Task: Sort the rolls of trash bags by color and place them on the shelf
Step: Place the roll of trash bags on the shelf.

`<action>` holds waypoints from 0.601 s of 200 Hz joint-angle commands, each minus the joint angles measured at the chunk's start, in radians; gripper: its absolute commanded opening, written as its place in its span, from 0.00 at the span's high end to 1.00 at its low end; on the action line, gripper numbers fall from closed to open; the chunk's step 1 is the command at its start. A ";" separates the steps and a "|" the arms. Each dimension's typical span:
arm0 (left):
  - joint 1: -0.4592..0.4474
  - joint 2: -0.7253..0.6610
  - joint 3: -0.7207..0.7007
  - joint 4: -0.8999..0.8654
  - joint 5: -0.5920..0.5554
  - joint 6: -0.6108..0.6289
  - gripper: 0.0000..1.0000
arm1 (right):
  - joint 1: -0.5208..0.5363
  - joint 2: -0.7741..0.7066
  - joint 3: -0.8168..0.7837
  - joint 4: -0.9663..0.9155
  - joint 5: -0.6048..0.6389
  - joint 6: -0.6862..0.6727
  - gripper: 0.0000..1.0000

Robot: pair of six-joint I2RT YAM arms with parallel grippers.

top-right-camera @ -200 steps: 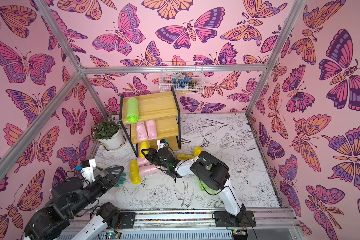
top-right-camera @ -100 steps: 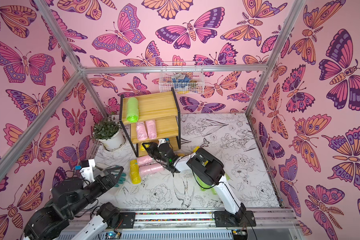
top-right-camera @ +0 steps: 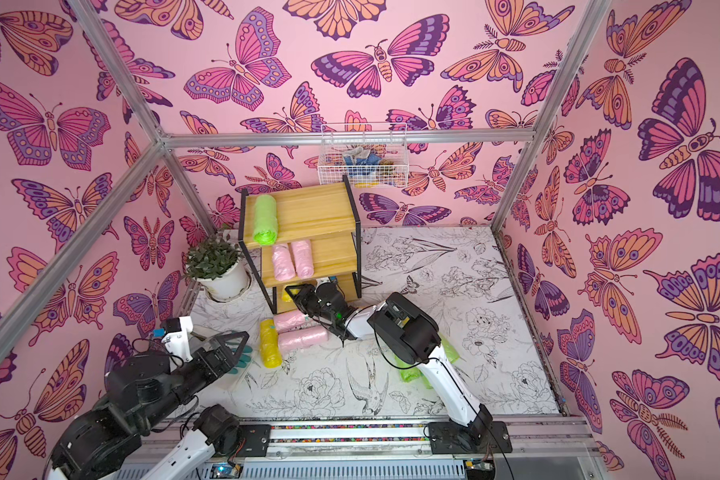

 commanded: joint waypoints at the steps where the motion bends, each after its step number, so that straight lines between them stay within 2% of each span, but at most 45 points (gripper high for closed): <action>1: -0.002 0.014 -0.005 -0.018 -0.021 0.009 0.02 | -0.003 -0.001 0.036 -0.114 -0.024 0.000 0.78; 55: -0.001 0.055 -0.012 -0.002 0.006 0.011 0.02 | -0.004 -0.013 0.065 -0.298 -0.056 -0.030 0.46; 83: -0.002 0.063 -0.022 -0.001 0.022 0.009 0.01 | -0.010 -0.016 0.040 -0.251 -0.057 0.000 0.32; 93: -0.002 0.064 -0.025 0.000 0.027 0.009 0.01 | -0.011 -0.018 0.030 -0.239 -0.060 0.006 0.29; 120: -0.002 0.069 -0.029 -0.001 0.044 0.018 0.01 | -0.011 -0.051 -0.018 -0.224 -0.060 0.020 0.28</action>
